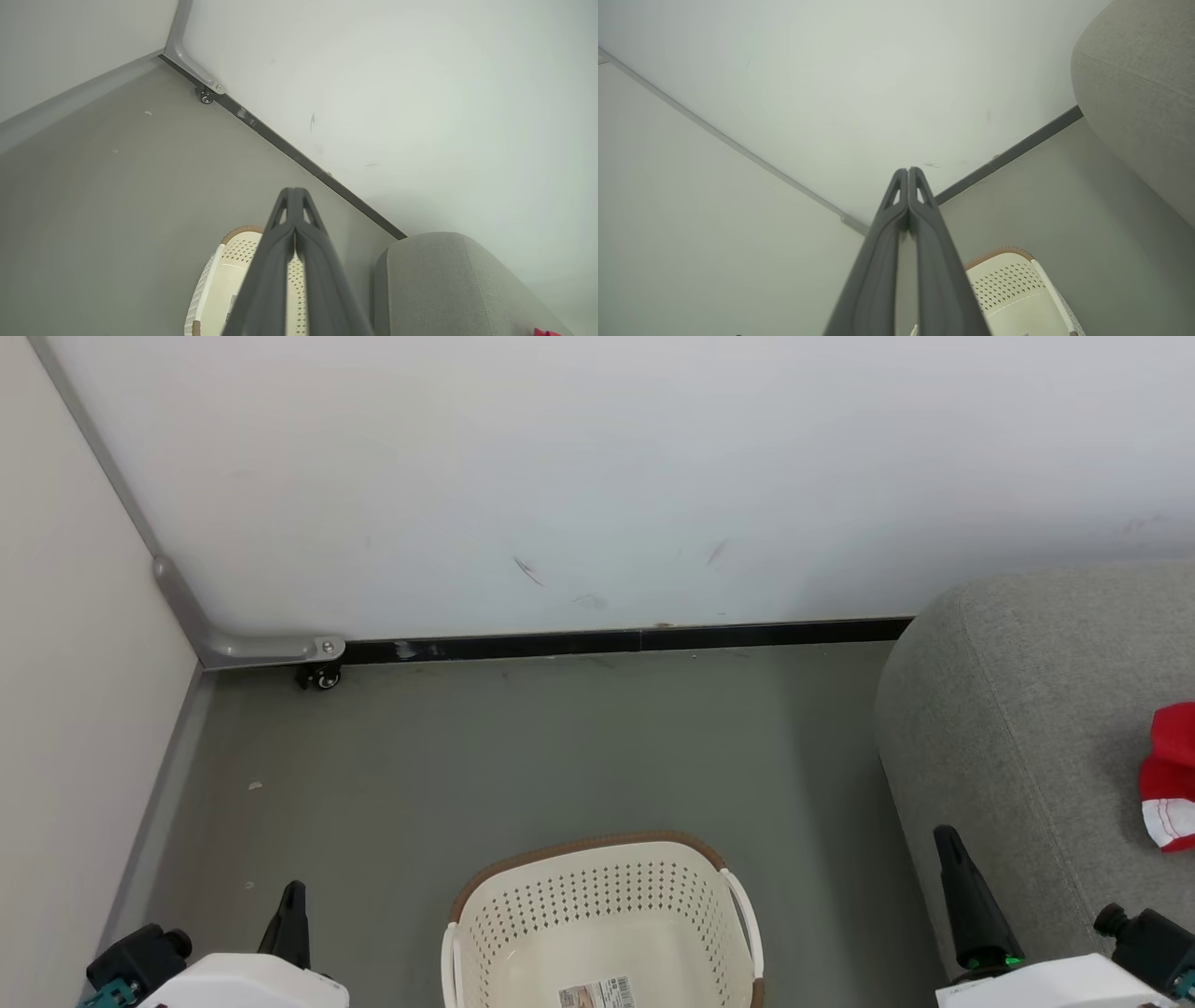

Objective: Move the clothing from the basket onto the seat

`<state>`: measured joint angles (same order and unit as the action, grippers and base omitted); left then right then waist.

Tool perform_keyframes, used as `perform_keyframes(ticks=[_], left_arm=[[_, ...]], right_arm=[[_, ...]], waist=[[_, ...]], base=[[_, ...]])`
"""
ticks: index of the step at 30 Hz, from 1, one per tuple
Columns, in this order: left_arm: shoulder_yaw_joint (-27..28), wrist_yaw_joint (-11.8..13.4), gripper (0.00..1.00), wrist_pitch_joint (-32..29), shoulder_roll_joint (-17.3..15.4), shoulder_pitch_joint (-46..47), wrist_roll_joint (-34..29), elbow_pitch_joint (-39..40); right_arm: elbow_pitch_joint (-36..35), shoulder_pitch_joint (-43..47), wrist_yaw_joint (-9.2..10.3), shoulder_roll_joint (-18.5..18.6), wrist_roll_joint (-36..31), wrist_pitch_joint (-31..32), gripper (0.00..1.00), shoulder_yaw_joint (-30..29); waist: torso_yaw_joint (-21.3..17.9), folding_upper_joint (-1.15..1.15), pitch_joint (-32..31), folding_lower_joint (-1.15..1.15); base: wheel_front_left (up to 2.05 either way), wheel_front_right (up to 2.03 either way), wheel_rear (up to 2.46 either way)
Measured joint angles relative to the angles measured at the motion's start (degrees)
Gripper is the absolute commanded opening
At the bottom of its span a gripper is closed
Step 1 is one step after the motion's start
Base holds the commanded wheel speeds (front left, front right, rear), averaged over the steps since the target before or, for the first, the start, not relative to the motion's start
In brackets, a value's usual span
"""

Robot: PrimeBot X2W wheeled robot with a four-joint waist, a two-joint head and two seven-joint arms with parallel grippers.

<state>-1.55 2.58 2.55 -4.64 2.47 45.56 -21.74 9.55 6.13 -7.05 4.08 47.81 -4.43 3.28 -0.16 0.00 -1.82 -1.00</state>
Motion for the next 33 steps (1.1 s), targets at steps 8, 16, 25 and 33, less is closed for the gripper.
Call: perform_keyframes(ticks=[8, 16, 25, 33], left_arm=[[0.9, -1.2, 0.00, -1.1, 0.3, 0.0, 6.4, 0.7], [1.9, -2.7, 0.00, -2.6, 0.8, 0.0, 12.7, 1.3], [2.9, -4.2, 0.00, -4.2, 1.1, 0.2, 20.0, 2.2], [4.0, -5.3, 0.00, -5.6, 1.4, 0.6, 26.6, 2.8]], right_arm=[[0.7, -1.4, 0.00, 0.5, 7.2, 0.7, 0.00, -0.6], [1.7, -2.5, 0.00, 1.1, 14.3, 1.5, 0.00, -1.0], [2.3, -4.1, 0.00, 1.5, 22.1, 2.0, 0.00, -1.4], [3.1, -5.6, 0.00, 1.9, 29.1, 2.6, 0.00, -1.9]], waist=[[0.0, 0.00, 0.1, 0.15], [0.1, 0.00, 0.5, 0.56], [0.1, 0.00, 1.1, 0.87], [0.1, 0.00, 1.4, 0.93]], base=[[0.00, 0.00, 0.00], [0.00, 0.00, 0.00], [0.00, 0.00, 0.00], [0.00, 0.00, 0.00]])
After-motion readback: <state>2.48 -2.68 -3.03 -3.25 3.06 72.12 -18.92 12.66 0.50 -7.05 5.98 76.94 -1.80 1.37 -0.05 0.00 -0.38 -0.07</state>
